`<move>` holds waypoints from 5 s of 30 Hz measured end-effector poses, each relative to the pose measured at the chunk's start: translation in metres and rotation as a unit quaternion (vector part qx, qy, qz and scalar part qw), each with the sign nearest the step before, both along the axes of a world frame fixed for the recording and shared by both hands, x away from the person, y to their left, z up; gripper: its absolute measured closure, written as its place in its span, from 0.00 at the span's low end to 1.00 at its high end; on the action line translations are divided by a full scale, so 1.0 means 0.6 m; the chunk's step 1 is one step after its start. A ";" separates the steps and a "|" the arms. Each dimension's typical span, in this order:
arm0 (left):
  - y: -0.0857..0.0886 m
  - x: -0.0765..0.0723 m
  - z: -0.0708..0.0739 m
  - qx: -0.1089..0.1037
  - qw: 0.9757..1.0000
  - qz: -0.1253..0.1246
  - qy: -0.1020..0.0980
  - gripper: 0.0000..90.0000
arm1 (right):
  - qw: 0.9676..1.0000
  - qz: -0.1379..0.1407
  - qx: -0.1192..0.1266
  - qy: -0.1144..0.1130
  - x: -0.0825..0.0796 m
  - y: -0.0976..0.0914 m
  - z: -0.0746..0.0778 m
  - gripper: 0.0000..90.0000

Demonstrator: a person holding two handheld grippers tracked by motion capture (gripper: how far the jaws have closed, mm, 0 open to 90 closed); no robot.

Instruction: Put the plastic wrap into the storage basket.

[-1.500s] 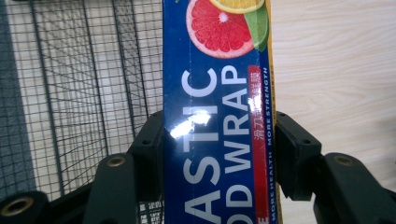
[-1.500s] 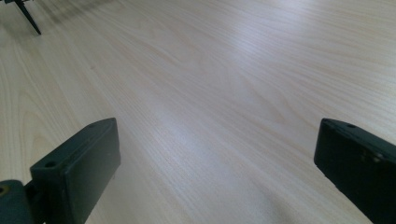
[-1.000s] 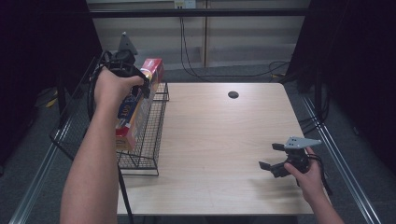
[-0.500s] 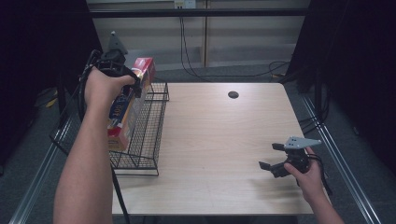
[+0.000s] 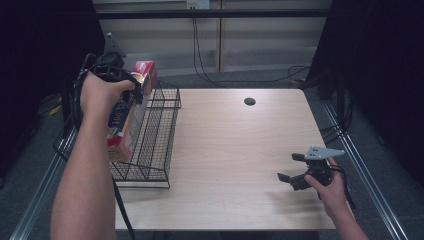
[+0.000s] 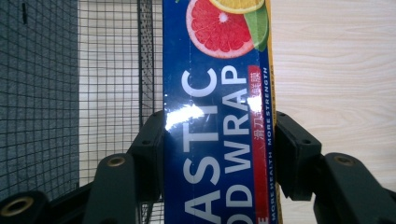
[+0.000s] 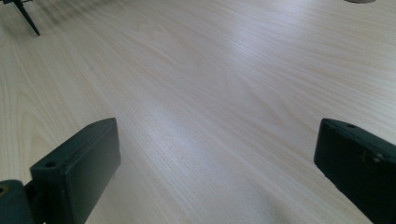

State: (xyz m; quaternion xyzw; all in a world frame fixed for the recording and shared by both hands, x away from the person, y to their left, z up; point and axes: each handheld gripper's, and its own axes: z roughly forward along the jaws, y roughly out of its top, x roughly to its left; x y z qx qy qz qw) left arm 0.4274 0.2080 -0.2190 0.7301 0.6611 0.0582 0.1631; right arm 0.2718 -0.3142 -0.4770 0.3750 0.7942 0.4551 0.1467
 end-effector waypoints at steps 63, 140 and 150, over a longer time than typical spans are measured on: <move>0.112 -0.014 -0.041 0.012 0.997 0.078 0.004 0.50 | 1.000 0.007 -0.003 -0.005 -0.002 0.008 -0.002 0.00; 0.097 0.001 -0.087 -0.020 0.995 0.096 -0.027 0.28 | 1.000 0.010 -0.005 -0.001 -0.004 0.006 -0.001 0.00; 0.065 0.001 -0.091 -0.044 0.997 0.057 -0.041 0.21 | 1.000 0.007 -0.002 -0.001 -0.007 0.002 0.000 0.00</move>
